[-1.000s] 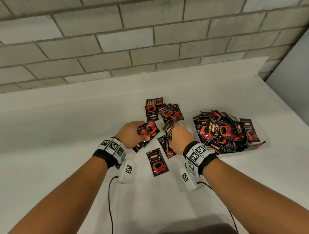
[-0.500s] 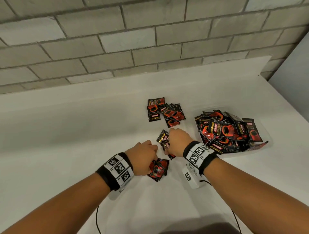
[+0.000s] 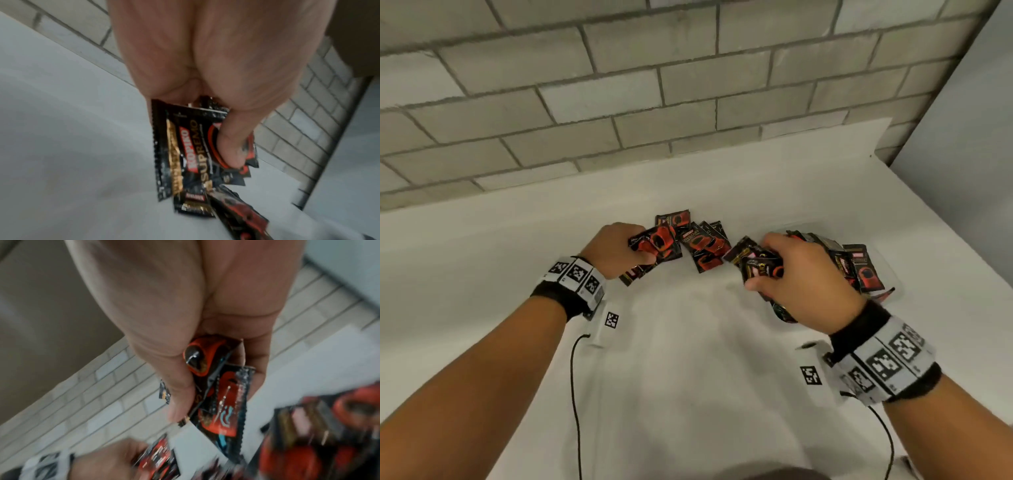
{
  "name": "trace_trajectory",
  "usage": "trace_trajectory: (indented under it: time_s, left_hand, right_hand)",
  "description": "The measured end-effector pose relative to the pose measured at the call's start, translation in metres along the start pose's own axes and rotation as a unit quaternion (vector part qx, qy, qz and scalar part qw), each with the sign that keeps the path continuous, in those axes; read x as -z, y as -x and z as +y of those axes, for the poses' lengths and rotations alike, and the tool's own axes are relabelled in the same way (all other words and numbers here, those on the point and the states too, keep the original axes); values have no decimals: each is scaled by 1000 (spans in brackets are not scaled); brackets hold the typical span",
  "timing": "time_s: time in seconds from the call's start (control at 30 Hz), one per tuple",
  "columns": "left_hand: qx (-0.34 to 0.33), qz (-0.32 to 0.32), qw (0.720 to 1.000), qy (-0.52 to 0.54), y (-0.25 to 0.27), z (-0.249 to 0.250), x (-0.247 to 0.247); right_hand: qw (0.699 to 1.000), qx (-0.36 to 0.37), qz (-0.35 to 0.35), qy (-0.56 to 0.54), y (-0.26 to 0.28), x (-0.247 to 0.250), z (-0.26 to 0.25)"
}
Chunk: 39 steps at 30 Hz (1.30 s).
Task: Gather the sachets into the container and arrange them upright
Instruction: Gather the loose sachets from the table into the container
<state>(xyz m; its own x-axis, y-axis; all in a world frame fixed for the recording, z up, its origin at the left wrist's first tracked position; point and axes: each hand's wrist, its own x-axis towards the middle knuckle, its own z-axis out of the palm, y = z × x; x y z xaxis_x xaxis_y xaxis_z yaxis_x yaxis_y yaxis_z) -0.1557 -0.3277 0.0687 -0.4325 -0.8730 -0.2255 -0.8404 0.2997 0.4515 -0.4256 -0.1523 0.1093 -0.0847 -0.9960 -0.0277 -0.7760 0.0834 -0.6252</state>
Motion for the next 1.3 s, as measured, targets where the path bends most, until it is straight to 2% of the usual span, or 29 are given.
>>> trace_trajectory:
  time_s: [0.07,0.1,0.17,0.23,0.3,0.4,0.53,0.73,0.87,0.97,1.07,1.17,1.3]
  left_hand:
    - [8,40,999,6,-26,4,1]
    - [27,41,999,7,-37,4,-2]
    - [66,21,997,28,-58,5,-12]
    - [73,2,997,7,-73,10,-25]
    - [64,-12,996,-60,-81,18,-40]
    - [71,-5,992,-108,-89,25,-52]
    - [35,-103,988,-110,-99,29,-52]
    - [-18,-99,987,-127,-78,34,-57]
    - [-11,-114,988,-102,-49,29,-62]
    - [10,-114,992,-52,-27,32,-45]
    - [-11,-79,996,30,-7,58,-15]
    - [-42,-32,988,143,7,107,2]
    - [-133,-47,981,130,0,173,-25]
  right_hand:
    - [998,-23,55,-6,-1,35,21]
    - [998,-37,55,-3,-3,47,36]
    - [996,-79,0,35,-8,61,68]
    - [986,-115,-61,106,-8,59,96]
    - [980,-128,-72,138,-5,52,112]
    - [985,-124,-65,99,-1,48,120]
    - [989,-111,-65,78,-1,47,122]
    - [992,-90,-59,63,-6,50,119]
    - [993,-76,-68,62,-10,44,112]
    - [993,-70,-69,63,-11,32,111]
    - [993,-55,-69,76,-10,20,110]
    - [991,-50,-79,100,-8,15,108]
    - [990,-75,-70,101,-8,29,114]
